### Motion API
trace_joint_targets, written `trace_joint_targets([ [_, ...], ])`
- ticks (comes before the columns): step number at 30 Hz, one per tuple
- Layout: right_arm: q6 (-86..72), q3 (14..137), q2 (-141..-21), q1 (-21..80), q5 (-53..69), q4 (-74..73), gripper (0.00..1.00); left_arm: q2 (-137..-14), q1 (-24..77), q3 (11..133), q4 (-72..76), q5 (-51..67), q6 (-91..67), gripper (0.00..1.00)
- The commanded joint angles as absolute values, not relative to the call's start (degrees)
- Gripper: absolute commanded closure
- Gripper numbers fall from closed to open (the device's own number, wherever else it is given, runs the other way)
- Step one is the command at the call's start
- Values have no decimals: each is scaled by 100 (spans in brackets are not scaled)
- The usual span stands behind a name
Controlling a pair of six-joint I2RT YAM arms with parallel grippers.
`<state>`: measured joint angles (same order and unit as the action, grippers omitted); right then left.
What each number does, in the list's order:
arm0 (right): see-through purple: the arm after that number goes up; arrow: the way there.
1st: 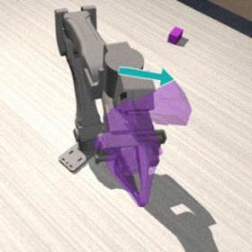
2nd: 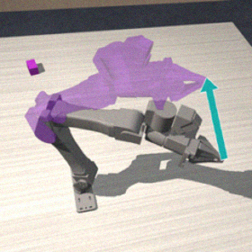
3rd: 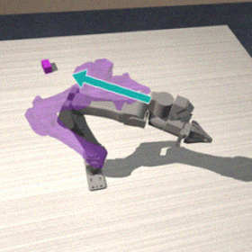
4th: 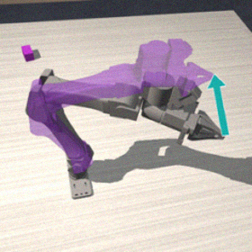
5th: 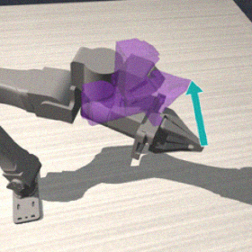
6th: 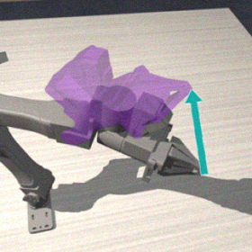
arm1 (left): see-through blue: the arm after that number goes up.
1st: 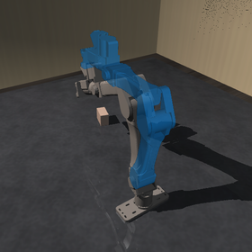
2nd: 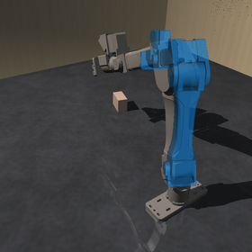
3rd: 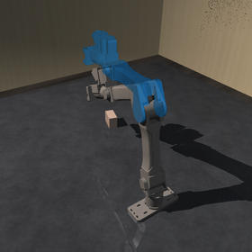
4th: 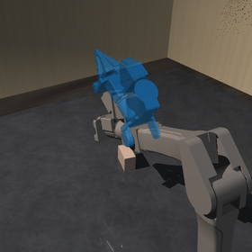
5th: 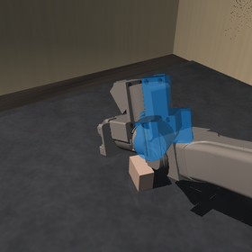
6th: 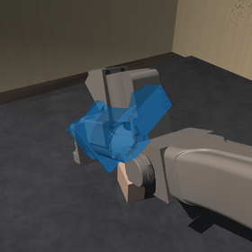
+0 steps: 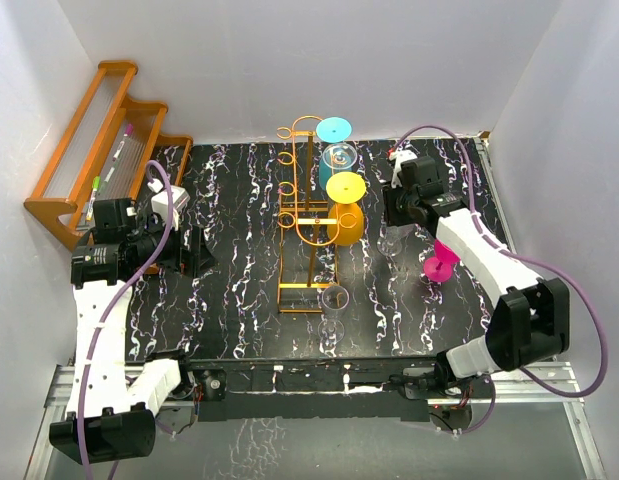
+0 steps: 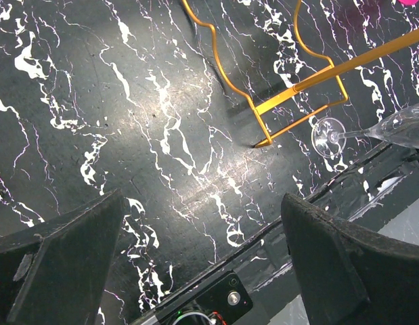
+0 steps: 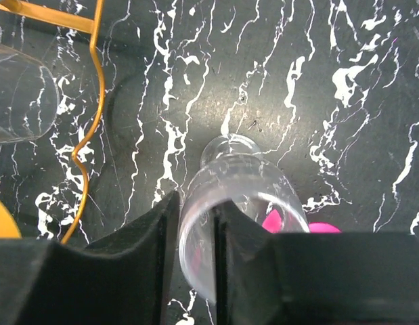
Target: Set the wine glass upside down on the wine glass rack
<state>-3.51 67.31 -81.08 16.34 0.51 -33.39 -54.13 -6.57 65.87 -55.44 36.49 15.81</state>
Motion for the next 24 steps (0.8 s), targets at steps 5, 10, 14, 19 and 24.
trace_joint_targets([
  [5, -467, 6862, -8059, 1612, -297, -3260, 92, -5476, -686, 6689, -5578, 3800, 1561, 3],
  [10, -742, 7135, -7259, 1616, -583, -3159, 92, -5768, -690, 7277, -5978, 4005, 1626, 3],
  [14, -802, 7083, -6074, 1611, -1194, -2229, 92, -6090, -691, 8091, -6150, 4150, 1175, 3],
  [19, -345, 6770, -4952, 1619, -1286, -392, 92, -6073, -703, 8543, -5329, 3645, -545, 3],
  [24, -363, 8154, -5518, 1622, -584, -578, 92, -5764, -703, 8653, -4059, 3311, -2724, 3],
])
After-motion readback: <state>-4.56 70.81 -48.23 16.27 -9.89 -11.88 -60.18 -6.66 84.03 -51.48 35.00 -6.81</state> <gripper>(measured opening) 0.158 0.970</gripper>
